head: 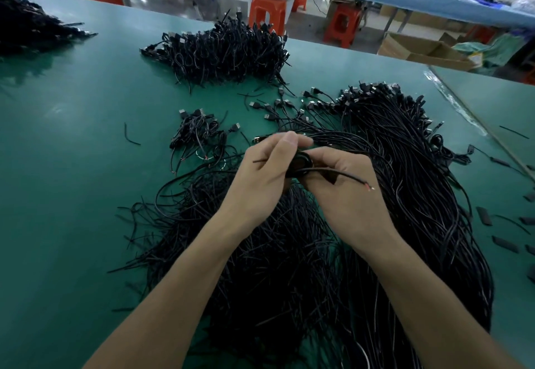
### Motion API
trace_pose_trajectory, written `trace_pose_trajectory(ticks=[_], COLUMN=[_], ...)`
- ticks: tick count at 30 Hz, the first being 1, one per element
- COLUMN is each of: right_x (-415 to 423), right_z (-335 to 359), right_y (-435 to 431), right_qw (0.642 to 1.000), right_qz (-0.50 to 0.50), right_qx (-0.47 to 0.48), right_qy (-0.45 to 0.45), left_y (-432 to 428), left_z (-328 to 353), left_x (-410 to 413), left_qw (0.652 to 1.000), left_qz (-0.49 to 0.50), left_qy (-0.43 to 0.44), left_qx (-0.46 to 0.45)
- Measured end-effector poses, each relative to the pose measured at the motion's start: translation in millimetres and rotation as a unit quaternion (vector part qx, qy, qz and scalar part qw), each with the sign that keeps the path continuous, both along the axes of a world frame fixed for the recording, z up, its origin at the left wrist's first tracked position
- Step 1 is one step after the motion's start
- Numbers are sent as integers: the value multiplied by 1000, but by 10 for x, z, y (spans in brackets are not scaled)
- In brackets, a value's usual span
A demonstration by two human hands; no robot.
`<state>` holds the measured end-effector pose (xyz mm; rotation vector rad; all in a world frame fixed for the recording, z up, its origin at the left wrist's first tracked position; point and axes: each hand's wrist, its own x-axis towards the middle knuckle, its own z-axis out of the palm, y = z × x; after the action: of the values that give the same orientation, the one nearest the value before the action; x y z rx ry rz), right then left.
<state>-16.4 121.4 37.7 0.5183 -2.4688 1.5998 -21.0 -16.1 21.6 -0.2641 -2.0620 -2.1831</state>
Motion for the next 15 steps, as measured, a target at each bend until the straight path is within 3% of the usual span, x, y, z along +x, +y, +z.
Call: trace_pose_trajectory(ticks=[5, 10, 15], right_x=[19, 67, 122], right_z=[-8, -21, 17], right_y=[-54, -71, -151], right_qw=[995, 997, 997], right_qz=[-39, -29, -44], right_qx=[-90, -33, 59], right_qy=[-22, -56, -25], left_y=[-14, -9, -12], left_z=[55, 60, 8], left_x=[28, 31, -34], left_qw=[999, 998, 995], left_qz=[28, 47, 71], left_qy=[-3, 6, -52], left_qx=[22, 30, 50])
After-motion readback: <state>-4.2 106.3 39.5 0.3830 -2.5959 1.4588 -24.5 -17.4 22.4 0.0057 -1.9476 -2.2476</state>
